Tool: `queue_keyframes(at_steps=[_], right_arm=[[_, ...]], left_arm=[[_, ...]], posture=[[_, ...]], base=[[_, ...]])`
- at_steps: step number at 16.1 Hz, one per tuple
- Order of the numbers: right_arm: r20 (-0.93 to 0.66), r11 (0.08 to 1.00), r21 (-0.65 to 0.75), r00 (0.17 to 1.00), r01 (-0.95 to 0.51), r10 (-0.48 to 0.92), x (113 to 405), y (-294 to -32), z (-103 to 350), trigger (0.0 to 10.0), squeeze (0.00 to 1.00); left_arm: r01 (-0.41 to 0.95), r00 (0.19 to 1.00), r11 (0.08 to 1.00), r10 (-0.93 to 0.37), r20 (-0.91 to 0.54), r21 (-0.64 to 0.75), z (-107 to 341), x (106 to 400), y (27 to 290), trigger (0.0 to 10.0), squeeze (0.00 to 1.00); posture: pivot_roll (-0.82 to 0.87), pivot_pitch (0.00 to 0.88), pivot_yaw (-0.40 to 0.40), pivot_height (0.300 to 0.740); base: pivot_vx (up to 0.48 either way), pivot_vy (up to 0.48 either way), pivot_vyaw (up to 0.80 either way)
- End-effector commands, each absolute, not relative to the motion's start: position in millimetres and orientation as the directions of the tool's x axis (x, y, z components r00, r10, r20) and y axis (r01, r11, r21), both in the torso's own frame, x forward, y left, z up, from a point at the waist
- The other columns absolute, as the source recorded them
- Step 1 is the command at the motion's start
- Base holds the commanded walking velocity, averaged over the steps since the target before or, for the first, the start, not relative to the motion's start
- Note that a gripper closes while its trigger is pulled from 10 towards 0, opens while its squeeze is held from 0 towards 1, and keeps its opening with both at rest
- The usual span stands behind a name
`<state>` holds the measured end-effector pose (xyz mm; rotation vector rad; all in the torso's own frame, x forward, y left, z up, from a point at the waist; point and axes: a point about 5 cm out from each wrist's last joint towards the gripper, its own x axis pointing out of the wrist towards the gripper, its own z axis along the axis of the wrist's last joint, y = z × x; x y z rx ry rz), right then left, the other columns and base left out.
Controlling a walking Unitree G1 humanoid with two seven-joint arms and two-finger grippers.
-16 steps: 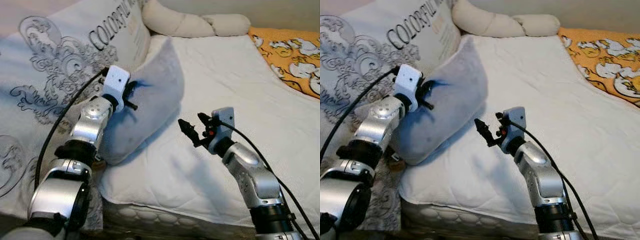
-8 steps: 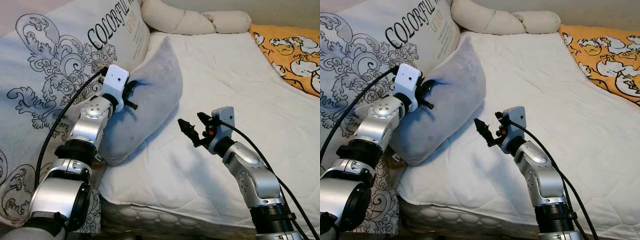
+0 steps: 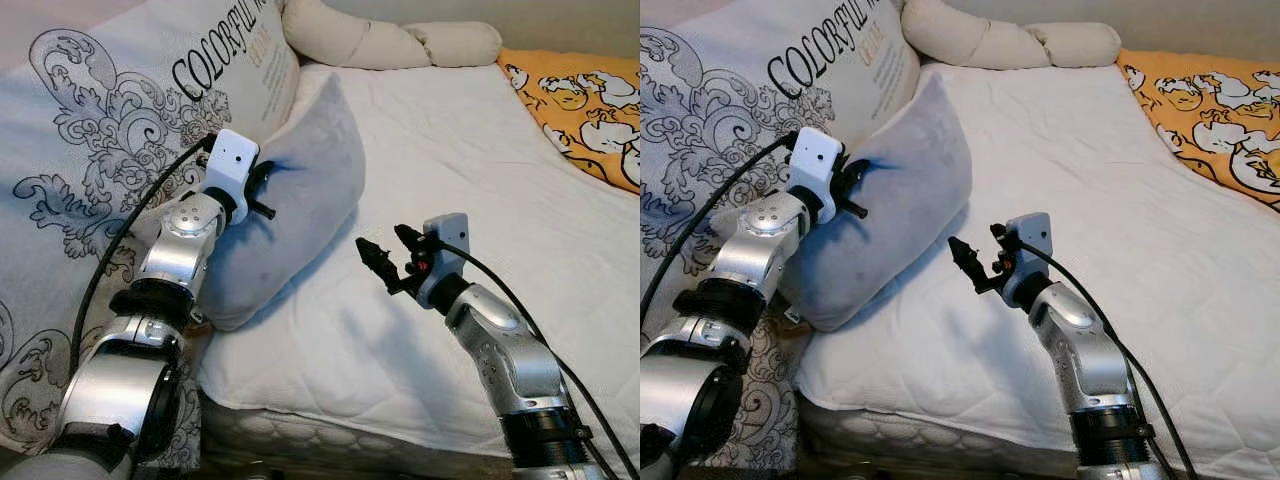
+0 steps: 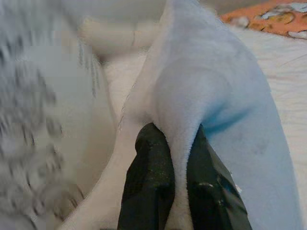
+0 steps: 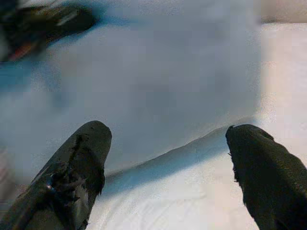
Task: Clean up the room
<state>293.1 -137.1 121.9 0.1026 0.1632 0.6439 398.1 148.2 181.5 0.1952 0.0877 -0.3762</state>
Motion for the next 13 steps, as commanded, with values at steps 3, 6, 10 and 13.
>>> queue_keyframes(at_steps=[3, 6, 10, 13], right_arm=[[-0.098, 0.735, 0.126, 0.729, -0.666, 0.677, 288.5, -138.2, 133.7, 10.0, 0.00], [-0.095, 0.729, 0.132, 0.723, -0.672, 0.684, 286.8, -135.1, 132.8, 10.0, 0.00], [-0.092, 0.718, 0.158, 0.714, -0.678, 0.694, 284.2, -134.9, 132.9, 10.0, 0.00], [-0.099, 0.707, 0.165, 0.702, -0.688, 0.706, 281.3, -135.0, 131.4, 10.0, 0.00]], left_arm=[[0.358, 0.933, 0.930, -0.356, -0.048, 0.081, 227.4, 409.9, 146.8, 10.0, 0.00], [0.358, 0.934, 0.932, -0.355, -0.045, 0.062, 231.4, 411.6, 146.0, 10.0, 0.00], [0.239, 0.937, 0.939, -0.290, -0.194, -0.246, 212.2, 411.1, 160.2, 10.0, 0.00], [0.157, 0.921, 0.932, -0.258, -0.292, -0.328, 187.9, 405.4, 168.8, 10.0, 0.00]], posture=[[-0.08, 0.000, 0.051, 0.740], [-0.08, 0.000, 0.050, 0.740], [-0.08, 0.000, 0.057, 0.740], [-0.07, 0.000, 0.057, 0.740]], base=[[0.000, 0.000, 0.00], [0.000, 0.000, 0.00], [0.000, 0.000, 0.00], [0.000, 0.000, 0.00]])
